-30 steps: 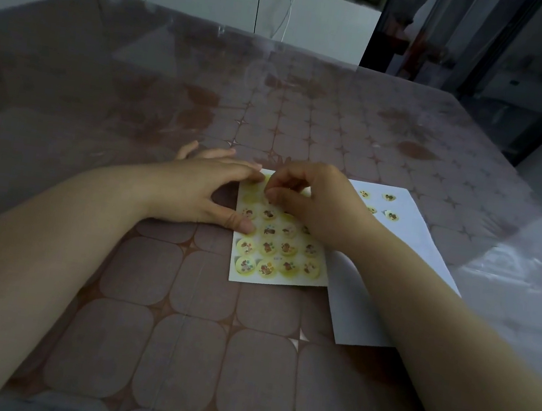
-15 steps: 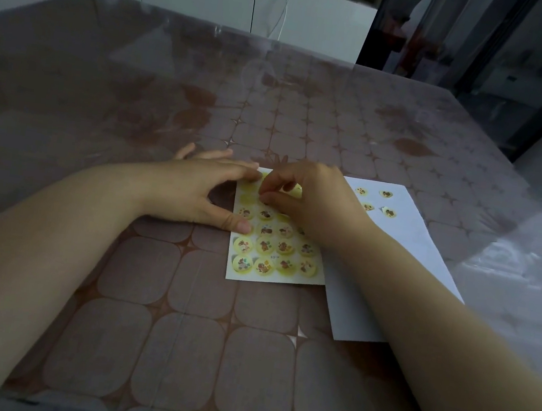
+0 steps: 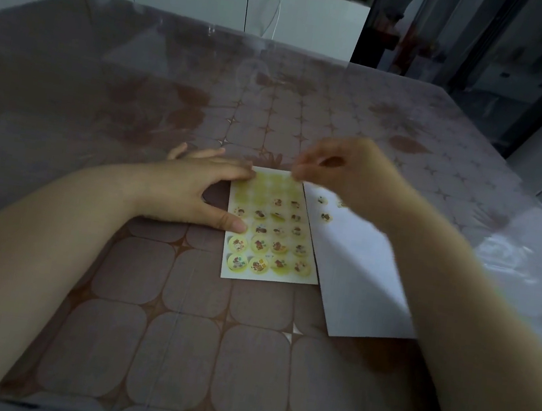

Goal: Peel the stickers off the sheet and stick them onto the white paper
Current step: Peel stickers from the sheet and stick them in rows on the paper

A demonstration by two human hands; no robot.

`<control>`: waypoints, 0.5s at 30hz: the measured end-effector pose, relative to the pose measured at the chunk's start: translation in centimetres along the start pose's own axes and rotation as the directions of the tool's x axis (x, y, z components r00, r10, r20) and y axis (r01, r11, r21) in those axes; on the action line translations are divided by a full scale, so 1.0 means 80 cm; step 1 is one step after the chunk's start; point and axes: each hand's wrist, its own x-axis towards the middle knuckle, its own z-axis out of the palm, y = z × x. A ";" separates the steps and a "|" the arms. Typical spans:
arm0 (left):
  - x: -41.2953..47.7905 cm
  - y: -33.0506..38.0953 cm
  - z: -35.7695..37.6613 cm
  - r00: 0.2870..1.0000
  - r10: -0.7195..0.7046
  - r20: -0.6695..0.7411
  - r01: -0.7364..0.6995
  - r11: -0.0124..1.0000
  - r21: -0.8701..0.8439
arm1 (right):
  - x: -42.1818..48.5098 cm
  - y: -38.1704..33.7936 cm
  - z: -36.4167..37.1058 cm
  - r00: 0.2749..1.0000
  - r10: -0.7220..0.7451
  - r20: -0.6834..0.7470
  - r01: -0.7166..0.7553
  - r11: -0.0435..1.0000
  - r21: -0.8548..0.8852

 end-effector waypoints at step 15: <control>0.001 -0.003 0.001 1.000 0.028 0.004 -0.027 0.999 -0.021 | -0.014 0.048 -0.056 0.904 0.393 0.167 -0.349 0.905 -0.243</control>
